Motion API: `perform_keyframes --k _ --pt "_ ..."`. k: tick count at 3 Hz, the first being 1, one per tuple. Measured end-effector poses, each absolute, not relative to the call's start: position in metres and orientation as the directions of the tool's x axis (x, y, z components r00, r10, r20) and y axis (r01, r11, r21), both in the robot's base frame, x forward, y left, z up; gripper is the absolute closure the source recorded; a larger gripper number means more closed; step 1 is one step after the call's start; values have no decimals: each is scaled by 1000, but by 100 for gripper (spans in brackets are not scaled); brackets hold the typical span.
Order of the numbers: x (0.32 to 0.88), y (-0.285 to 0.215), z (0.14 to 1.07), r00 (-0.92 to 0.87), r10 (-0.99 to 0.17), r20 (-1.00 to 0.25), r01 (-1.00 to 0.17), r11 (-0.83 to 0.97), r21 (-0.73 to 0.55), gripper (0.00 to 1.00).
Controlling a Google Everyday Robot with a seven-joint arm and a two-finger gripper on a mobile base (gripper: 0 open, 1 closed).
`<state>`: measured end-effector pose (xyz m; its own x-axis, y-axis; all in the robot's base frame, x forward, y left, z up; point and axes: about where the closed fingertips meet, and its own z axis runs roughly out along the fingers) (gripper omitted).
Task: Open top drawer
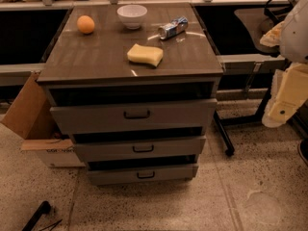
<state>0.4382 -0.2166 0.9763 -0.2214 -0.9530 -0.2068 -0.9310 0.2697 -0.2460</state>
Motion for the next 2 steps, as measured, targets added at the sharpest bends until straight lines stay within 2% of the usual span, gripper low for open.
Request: perform_keyframes --k 2 --pt "441 -203 951 -181 -960 -214 -945 230 -233 0"
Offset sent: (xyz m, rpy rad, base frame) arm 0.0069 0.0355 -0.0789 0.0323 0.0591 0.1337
